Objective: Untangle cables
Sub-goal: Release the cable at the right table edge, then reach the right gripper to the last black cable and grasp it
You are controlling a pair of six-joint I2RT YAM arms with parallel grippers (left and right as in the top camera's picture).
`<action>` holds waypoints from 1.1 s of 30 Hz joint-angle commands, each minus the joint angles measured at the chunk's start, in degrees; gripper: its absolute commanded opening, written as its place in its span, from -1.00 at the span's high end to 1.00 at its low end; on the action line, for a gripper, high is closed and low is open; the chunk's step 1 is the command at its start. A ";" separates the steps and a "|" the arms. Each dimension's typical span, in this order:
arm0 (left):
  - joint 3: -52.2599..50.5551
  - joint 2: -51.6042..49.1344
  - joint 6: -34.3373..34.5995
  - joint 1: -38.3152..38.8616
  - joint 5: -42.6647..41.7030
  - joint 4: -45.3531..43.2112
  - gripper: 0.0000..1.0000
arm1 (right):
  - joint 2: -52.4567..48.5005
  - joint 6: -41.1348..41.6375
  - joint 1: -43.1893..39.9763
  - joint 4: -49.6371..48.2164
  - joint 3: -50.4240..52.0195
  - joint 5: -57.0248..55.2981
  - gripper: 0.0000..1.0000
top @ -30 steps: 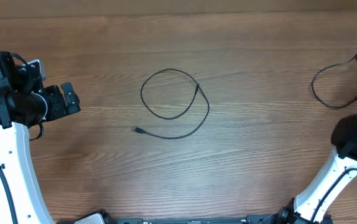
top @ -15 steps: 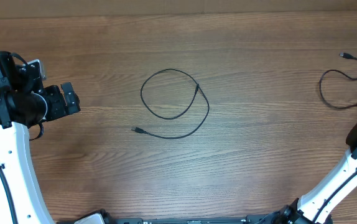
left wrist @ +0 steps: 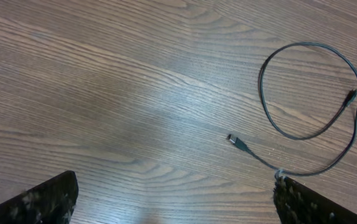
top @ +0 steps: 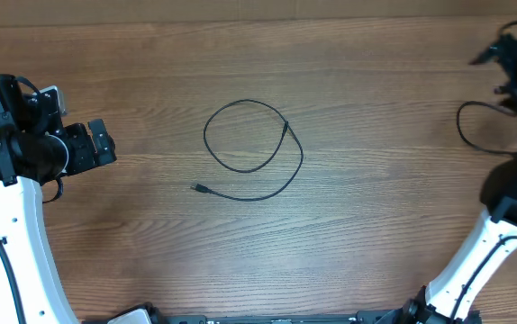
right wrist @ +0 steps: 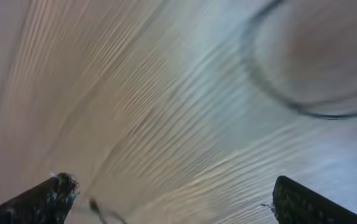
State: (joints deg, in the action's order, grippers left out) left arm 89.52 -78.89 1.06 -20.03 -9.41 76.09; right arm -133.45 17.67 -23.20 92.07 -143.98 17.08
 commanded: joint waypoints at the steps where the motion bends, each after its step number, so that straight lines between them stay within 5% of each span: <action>1: 0.42 -0.17 -1.07 -0.20 -0.50 -0.02 -0.99 | 0.63 -8.41 7.13 0.61 0.02 2.45 -1.00; 12: 0.42 -0.17 -1.07 -0.20 -0.50 -0.02 -0.99 | 0.57 -30.45 32.00 -2.32 6.40 2.38 -1.00; 23: 0.42 -0.17 -1.07 -0.20 -0.50 -0.02 -0.99 | 0.57 -31.45 43.89 -19.10 25.18 -0.07 -1.00; 33: 0.42 -0.17 -1.07 -0.20 -0.50 -0.02 -1.00 | 0.55 -31.43 44.94 -38.47 34.49 -0.02 -1.00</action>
State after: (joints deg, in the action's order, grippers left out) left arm 89.52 -78.89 1.06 -20.03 -9.41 76.12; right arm -133.47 -13.54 21.74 55.88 -110.50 17.15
